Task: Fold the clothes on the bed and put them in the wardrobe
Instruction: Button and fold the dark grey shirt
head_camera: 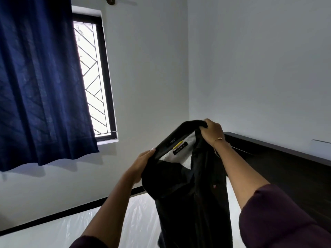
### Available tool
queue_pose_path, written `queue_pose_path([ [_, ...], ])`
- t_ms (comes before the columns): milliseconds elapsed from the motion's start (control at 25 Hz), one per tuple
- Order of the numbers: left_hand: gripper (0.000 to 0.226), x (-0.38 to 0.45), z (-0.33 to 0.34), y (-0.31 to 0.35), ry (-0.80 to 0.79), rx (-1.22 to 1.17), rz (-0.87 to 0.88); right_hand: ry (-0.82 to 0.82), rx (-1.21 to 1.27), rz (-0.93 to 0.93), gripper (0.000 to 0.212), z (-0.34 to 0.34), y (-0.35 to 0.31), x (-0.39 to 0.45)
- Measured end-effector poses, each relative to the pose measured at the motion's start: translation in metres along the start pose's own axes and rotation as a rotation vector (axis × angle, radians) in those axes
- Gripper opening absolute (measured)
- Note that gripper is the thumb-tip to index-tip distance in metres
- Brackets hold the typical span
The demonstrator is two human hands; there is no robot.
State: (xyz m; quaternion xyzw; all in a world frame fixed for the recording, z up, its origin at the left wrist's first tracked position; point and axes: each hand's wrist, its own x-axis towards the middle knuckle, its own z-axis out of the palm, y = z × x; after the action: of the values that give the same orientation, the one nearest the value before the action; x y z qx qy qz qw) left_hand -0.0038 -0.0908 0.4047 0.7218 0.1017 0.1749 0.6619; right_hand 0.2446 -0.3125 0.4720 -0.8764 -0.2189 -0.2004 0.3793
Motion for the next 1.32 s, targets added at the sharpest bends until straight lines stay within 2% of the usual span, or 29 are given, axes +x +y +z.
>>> queue_pose_path([
  [80, 0.044, -0.001, -0.010, 0.001, -0.182, 0.229, -0.004, -0.021, -0.125, 0.003, 0.030, 0.005, 0.021, -0.006],
  [200, 0.055, 0.001, -0.022, -0.011, -0.432, 0.528, -0.122, -0.040, -0.197, 0.026, 0.034, 0.012, 0.031, -0.012],
  [280, 0.049, 0.000, -0.033, -0.031, -0.485, 0.610, -0.160, -0.045, -0.170, 0.097, 0.039, 0.012, 0.038, -0.012],
  [320, 0.043, 0.001, -0.037, -0.044, -0.474, 0.562, -0.175, -0.047, -0.154, 0.135, 0.042, 0.009, 0.044, -0.011],
  [440, 0.012, -0.002, -0.033, -0.064, -0.310, 0.315, -0.164, -0.065, -0.074, 0.215, 0.049, 0.001, 0.062, -0.009],
  [480, 0.013, -0.004, -0.026, -0.060, -0.239, 0.282, -0.128, -0.062, -0.036, 0.230, 0.051, -0.001, 0.066, -0.008],
  [560, 0.020, -0.006, -0.014, -0.045, -0.208, 0.176, -0.063, -0.066, 0.003, 0.253, 0.058, -0.005, 0.075, -0.006],
  [640, 0.004, -0.010, -0.012, -0.026, -0.212, 0.010, -0.041, -0.070, 0.027, 0.309, 0.064, -0.008, 0.084, -0.007],
  [720, 0.028, -0.005, -0.019, -0.014, -0.196, -0.068, -0.034, -0.057, 0.027, 0.345, 0.067, -0.011, 0.094, -0.009],
  [800, 0.031, 0.006, -0.024, -0.006, -0.089, 0.054, -0.051, -0.052, 0.004, 0.337, 0.068, -0.012, 0.098, -0.010],
  [840, 0.028, 0.012, -0.028, -0.003, -0.051, 0.208, -0.042, -0.046, -0.004, 0.316, 0.067, -0.011, 0.098, -0.010],
  [920, 0.012, 0.024, -0.040, 0.002, -0.077, 0.692, 0.014, -0.038, -0.015, 0.267, 0.063, -0.011, 0.094, -0.010],
  [1000, 0.021, 0.037, -0.050, 0.002, -0.045, 1.099, 0.116, -0.042, -0.030, 0.230, 0.060, -0.010, 0.088, -0.009],
  [1080, 0.015, 0.043, -0.054, 0.003, 0.123, 1.160, 0.204, -0.073, -0.040, 0.211, 0.058, -0.010, 0.082, -0.009],
  [1200, 0.028, 0.039, -0.044, 0.010, 0.401, 1.106, 0.273, -0.114, -0.046, 0.174, 0.057, -0.009, 0.070, -0.016],
  [1320, 0.025, 0.029, -0.048, 0.021, 0.528, 1.013, 0.301, -0.213, -0.004, 0.102, 0.047, -0.005, 0.063, -0.025],
])
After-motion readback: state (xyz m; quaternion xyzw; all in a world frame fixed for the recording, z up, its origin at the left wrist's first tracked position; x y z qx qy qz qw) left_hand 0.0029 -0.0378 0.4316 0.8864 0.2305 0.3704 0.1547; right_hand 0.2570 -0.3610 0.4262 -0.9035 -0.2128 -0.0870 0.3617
